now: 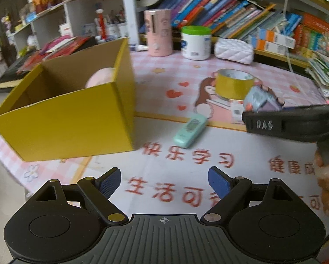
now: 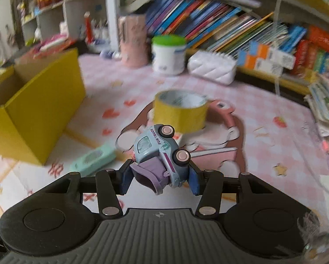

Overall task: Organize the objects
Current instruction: 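Grasp the blue-and-purple toy car with the right tool, then grasp the mint green eraser with the left tool while the right tool holds the car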

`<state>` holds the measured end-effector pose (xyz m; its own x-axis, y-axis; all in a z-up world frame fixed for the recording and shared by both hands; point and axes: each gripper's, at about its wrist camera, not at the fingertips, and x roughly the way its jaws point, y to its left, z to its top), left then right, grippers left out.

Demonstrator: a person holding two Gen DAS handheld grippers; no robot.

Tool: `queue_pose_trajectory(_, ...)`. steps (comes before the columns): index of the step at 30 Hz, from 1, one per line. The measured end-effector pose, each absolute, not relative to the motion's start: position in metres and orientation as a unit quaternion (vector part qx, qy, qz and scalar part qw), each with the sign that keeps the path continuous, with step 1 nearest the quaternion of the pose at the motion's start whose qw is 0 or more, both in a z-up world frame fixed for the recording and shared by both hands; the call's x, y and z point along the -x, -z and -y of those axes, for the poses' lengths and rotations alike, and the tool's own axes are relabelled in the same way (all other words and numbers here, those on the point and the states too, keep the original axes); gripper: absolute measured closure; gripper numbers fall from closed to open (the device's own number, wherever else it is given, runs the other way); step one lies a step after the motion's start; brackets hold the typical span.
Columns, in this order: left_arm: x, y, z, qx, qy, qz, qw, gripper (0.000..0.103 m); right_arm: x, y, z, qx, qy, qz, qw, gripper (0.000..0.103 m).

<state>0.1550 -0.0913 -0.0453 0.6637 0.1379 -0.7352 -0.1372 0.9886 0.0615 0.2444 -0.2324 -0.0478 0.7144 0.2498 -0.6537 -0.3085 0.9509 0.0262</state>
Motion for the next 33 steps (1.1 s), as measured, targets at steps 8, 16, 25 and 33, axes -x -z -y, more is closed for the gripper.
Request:
queue_pose_trajectory(8,-0.178,0.05,0.118,-0.008,-0.041,-0.394,0.918,0.016,-0.236,0.034,0.275,0.018,-0.104,-0.343,0.933,0.055)
queue_pose_trajectory(16,-0.207,0.056,0.133,-0.032,-0.05,-0.387,0.92,0.04,-0.228,0.035,0.298,0.029,-0.09,-0.343,0.935,0.055)
queue_pose_trajectory(25,-0.239,0.07,0.124,-0.013,-0.09,-0.394,0.915,0.049,-0.231,0.041,0.307,0.036,-0.091,-0.347,0.933,0.055)
queue_pose_trajectory(33,-0.258,0.086,0.112,0.001,-0.108,-0.424,0.899,0.054,-0.239,0.044,0.311,0.034,-0.09,-0.354,0.93,0.056)
